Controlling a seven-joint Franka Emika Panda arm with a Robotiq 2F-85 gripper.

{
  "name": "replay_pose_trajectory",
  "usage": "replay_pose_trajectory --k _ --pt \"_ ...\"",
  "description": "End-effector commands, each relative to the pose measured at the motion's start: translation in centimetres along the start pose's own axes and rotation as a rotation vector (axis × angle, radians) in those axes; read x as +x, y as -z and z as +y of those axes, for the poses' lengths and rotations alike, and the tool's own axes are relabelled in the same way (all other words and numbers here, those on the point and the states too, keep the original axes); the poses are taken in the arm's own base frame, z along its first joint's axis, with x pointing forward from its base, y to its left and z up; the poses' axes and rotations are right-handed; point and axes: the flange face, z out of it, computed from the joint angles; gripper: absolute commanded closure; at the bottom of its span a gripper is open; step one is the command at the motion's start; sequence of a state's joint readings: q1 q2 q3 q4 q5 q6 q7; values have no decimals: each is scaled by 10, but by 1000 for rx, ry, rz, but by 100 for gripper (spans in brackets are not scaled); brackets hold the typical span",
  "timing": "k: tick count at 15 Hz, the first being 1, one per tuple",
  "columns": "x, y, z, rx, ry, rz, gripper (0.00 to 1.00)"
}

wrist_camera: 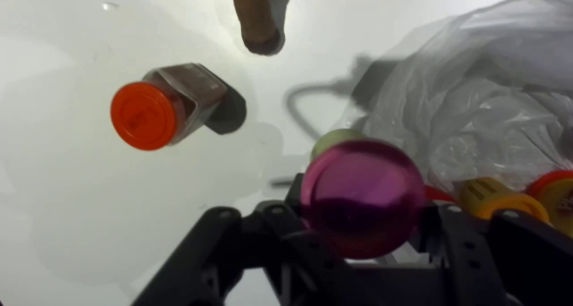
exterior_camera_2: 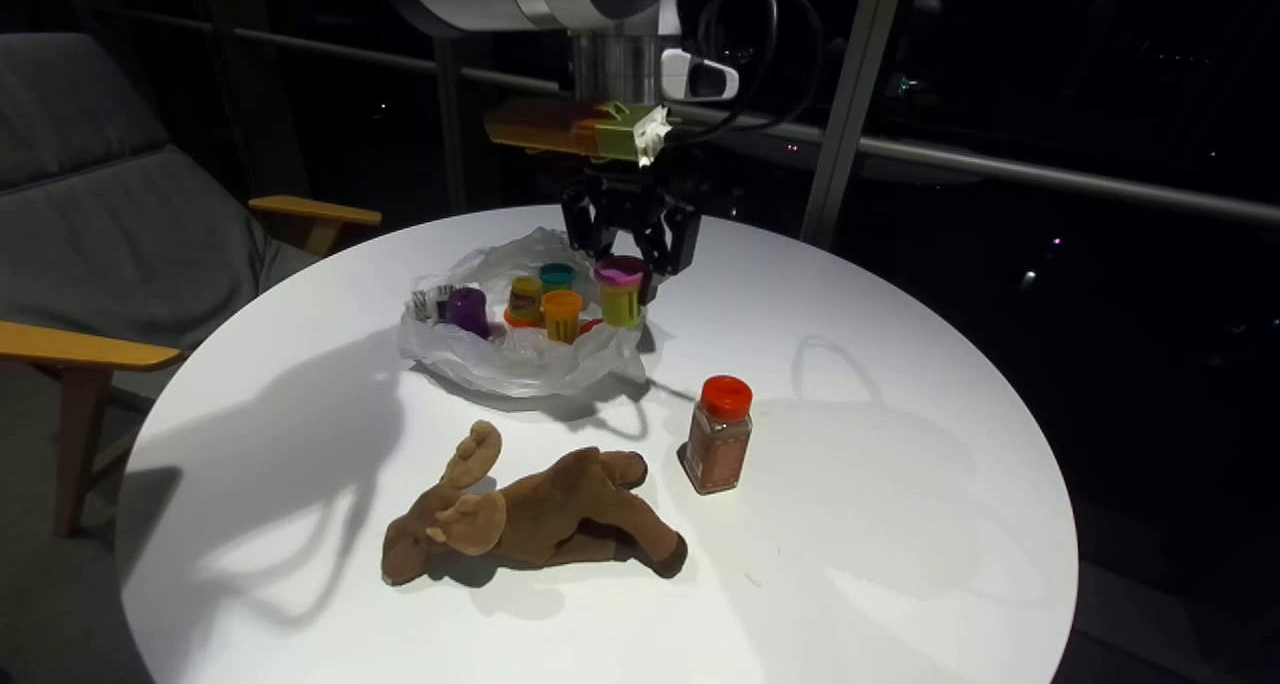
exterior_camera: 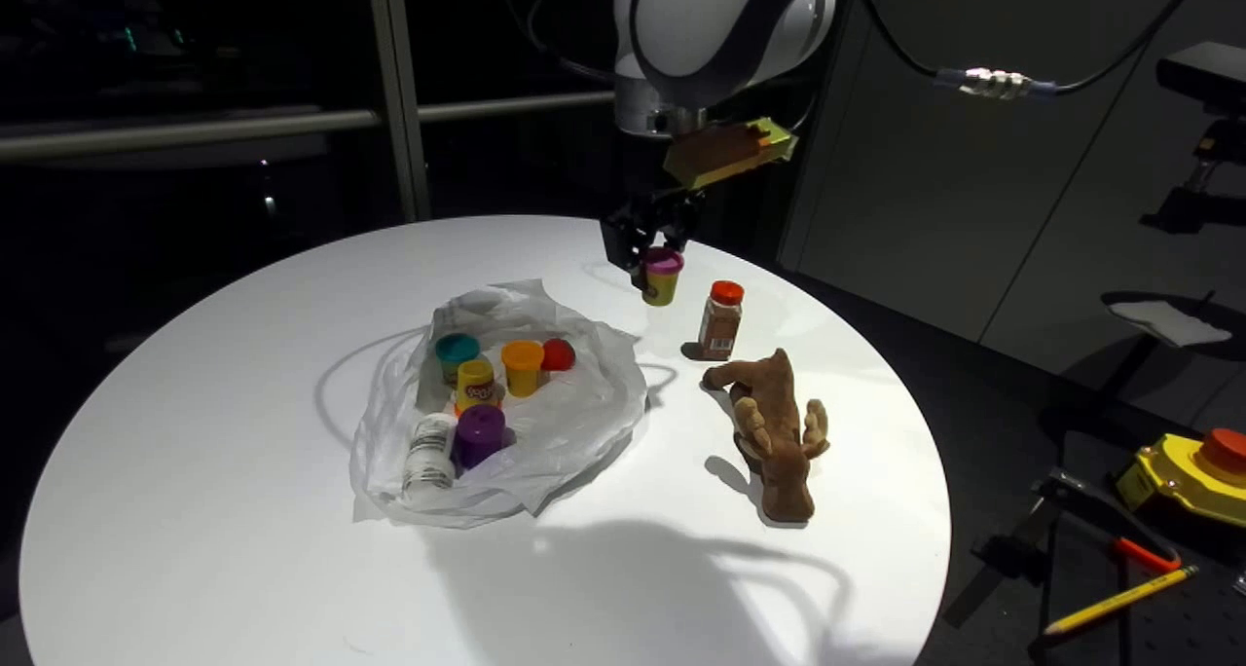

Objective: Remove the contents from the plastic bag.

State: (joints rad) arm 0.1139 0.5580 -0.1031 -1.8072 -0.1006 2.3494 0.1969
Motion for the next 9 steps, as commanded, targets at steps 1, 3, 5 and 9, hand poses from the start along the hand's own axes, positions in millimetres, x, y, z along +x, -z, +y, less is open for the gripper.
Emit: replay_pose_trajectory --k 1,3,5,9 --pt "-40 -24 1 10 0 -72 78" --pt "-54 -47 -4 1 -10 -99 78" --pt "-64 -67 -9 1 -32 -118 78" --pt "-73 -91 -15 32 -104 -140 78"
